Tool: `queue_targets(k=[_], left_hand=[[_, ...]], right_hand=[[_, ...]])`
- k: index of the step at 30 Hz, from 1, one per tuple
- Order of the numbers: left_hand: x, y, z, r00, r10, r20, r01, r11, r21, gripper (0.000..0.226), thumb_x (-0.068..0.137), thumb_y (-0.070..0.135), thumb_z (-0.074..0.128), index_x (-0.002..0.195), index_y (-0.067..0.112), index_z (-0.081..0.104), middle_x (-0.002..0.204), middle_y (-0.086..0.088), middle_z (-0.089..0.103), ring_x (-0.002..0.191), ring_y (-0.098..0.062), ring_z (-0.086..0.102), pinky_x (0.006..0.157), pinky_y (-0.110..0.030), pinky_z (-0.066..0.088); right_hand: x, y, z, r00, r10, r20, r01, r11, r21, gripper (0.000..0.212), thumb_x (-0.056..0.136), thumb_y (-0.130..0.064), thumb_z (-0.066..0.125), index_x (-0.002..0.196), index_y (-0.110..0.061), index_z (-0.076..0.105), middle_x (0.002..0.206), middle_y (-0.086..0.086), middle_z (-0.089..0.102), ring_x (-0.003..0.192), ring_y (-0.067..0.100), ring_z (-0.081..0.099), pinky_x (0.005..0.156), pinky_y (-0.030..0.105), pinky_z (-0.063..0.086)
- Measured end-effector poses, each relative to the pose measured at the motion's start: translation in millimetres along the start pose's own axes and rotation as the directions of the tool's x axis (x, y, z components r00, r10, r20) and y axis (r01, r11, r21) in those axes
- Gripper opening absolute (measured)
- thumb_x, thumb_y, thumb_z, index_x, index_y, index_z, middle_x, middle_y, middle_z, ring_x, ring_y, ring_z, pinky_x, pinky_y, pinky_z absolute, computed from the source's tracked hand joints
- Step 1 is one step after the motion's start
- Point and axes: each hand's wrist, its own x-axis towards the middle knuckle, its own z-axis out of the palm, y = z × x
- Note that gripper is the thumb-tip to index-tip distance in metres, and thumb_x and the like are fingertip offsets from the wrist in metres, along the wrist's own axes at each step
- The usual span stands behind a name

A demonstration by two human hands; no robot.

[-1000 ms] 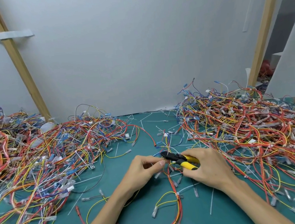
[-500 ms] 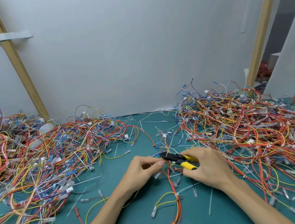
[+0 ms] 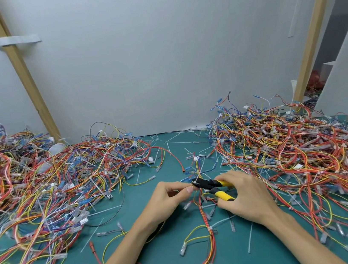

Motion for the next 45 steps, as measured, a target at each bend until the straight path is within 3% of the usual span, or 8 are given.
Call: queue_targets(k=[5,11,16,18,22,28,37,45], left_hand=[[-1,2,1,1.0,0.005,-0.006,-0.006,1.0,-0.02,0.018,0.095,0.016,0.06,0.098,0.014,0.078,0.082,0.018,0.072,0.061,0.01,0.049,0.059,-0.004,0.034],[-1,3,1,1.0,0.004,-0.017,-0.004,1.0,0.006,0.017,0.095,0.017,0.061,0.095,0.018,0.078,0.067,0.021,0.064,0.058,0.006,0.044,0.057,-0.008,0.032],[-2,5,1,1.0,0.003,-0.025,-0.003,1.0,0.009,0.017,0.095,0.017,0.061,0.095,0.02,0.078,0.083,0.016,0.072,0.061,0.007,0.047,0.061,-0.008,0.035],[-2,6,2,0.999,0.011,-0.034,-0.01,1.0,0.028,0.018,0.095,0.017,0.06,0.098,0.018,0.078,0.071,0.02,0.068,0.056,0.006,0.045,0.055,-0.006,0.032],[-1,7,2,0.997,0.0,-0.079,0.001,1.0,0.011,0.02,0.097,0.018,0.057,0.105,0.012,0.075,0.049,0.025,0.053,0.047,0.008,0.043,0.049,-0.004,0.031],[-2,7,2,0.993,-0.041,-0.112,0.037,0.999,-0.036,0.019,0.096,0.019,0.058,0.098,0.015,0.077,0.051,0.019,0.053,0.047,0.003,0.039,0.047,-0.008,0.028],[-3,10,3,0.997,-0.002,-0.072,0.002,1.0,-0.008,0.021,0.097,0.018,0.056,0.102,0.007,0.075,0.049,0.025,0.054,0.047,0.008,0.044,0.052,-0.004,0.033],[-4,12,2,0.998,-0.005,-0.069,0.004,1.0,-0.015,0.022,0.097,0.019,0.057,0.103,0.008,0.075,0.047,0.025,0.052,0.045,0.007,0.042,0.047,-0.003,0.03]], right_hand=[[0,0,1,0.999,0.001,-0.034,-0.001,1.0,0.023,0.043,0.066,-0.054,0.058,0.105,-0.038,0.066,0.093,-0.024,0.06,0.086,0.0,0.054,0.068,0.017,0.041],[2,2,2,0.998,-0.004,-0.057,0.004,1.0,0.003,0.045,0.063,-0.053,0.056,0.102,-0.037,0.07,0.087,-0.027,0.06,0.08,-0.003,0.052,0.066,0.01,0.035],[2,5,1,0.999,-0.036,-0.036,0.034,0.998,-0.045,0.043,0.072,-0.04,0.073,0.114,-0.031,0.071,0.103,-0.014,0.071,0.096,0.013,0.064,0.075,0.029,0.049],[1,4,1,0.996,-0.068,-0.055,0.064,0.996,-0.069,0.04,0.079,-0.039,0.077,0.117,-0.029,0.07,0.105,-0.012,0.071,0.097,0.017,0.065,0.073,0.034,0.052],[1,-4,0,0.993,-0.111,-0.049,0.1,0.977,-0.19,0.05,0.089,-0.069,0.039,0.112,-0.035,0.067,0.092,-0.013,0.07,0.083,0.013,0.066,0.061,0.033,0.05],[1,-14,1,0.999,-0.021,-0.048,0.011,0.981,-0.192,0.066,0.09,-0.073,0.013,0.073,-0.023,0.053,0.06,-0.001,0.055,0.061,0.02,0.055,0.058,0.037,0.045],[3,-13,2,0.999,0.004,-0.037,-0.015,0.952,-0.306,0.082,0.079,-0.076,-0.003,0.081,-0.02,0.056,0.065,0.006,0.059,0.074,0.032,0.061,0.063,0.039,0.045],[4,-14,0,0.999,0.006,-0.036,-0.017,0.953,-0.302,0.082,0.08,-0.076,-0.002,0.081,-0.02,0.057,0.052,0.0,0.042,0.066,0.03,0.059,0.06,0.037,0.047]])
